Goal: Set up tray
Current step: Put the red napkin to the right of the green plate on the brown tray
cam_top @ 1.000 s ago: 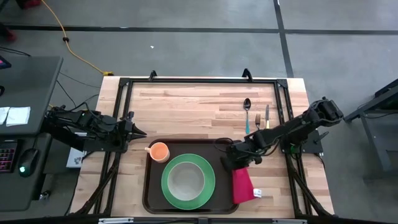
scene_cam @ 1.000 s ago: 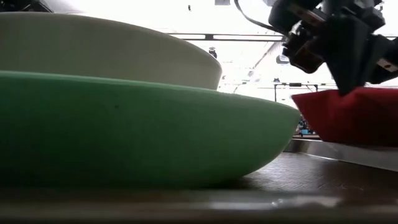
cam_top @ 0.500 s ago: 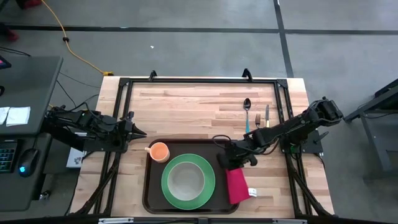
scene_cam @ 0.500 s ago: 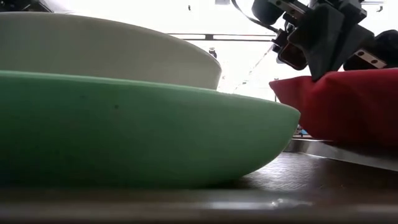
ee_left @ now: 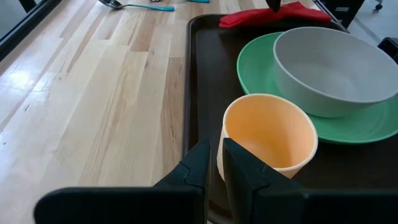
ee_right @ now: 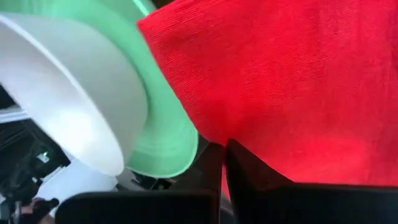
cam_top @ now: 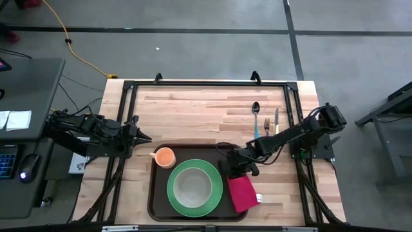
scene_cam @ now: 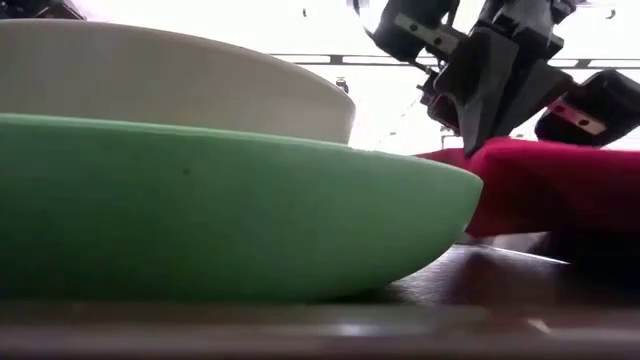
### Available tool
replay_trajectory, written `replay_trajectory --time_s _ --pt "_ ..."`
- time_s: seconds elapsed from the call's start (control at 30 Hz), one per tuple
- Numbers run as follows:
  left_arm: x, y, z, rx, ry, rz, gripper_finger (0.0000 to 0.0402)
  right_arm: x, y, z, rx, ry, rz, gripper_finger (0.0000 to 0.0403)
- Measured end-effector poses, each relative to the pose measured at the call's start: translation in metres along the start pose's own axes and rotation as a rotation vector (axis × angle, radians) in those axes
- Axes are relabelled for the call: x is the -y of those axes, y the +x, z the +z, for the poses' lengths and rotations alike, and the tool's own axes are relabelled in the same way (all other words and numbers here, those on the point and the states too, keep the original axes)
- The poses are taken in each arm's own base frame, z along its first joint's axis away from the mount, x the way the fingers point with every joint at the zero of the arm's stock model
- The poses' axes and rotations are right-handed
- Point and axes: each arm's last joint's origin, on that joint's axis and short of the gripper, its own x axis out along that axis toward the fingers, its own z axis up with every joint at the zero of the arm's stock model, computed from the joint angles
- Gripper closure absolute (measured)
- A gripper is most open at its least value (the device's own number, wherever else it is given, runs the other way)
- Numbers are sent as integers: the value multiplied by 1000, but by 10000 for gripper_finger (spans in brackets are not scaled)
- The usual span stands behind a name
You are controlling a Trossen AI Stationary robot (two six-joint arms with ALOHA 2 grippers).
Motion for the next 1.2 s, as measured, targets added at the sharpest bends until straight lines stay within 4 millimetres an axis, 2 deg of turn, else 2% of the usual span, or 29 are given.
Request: replay_trajectory --time_s 0.57,0.77,1.03,1.2 --pt "0 0 1 8 -12 -1 328 -3 -3 19 90 79 18 403" --pt "0 0 1 8 -5 -1 328 -2 -2 20 87 127 9 403" --pt "1 0 1 3 -20 -35 328 -4 17 24 35 162 31 403" --pt "2 0 1 2 -21 -53 328 -3 20 24 17 168 16 403"
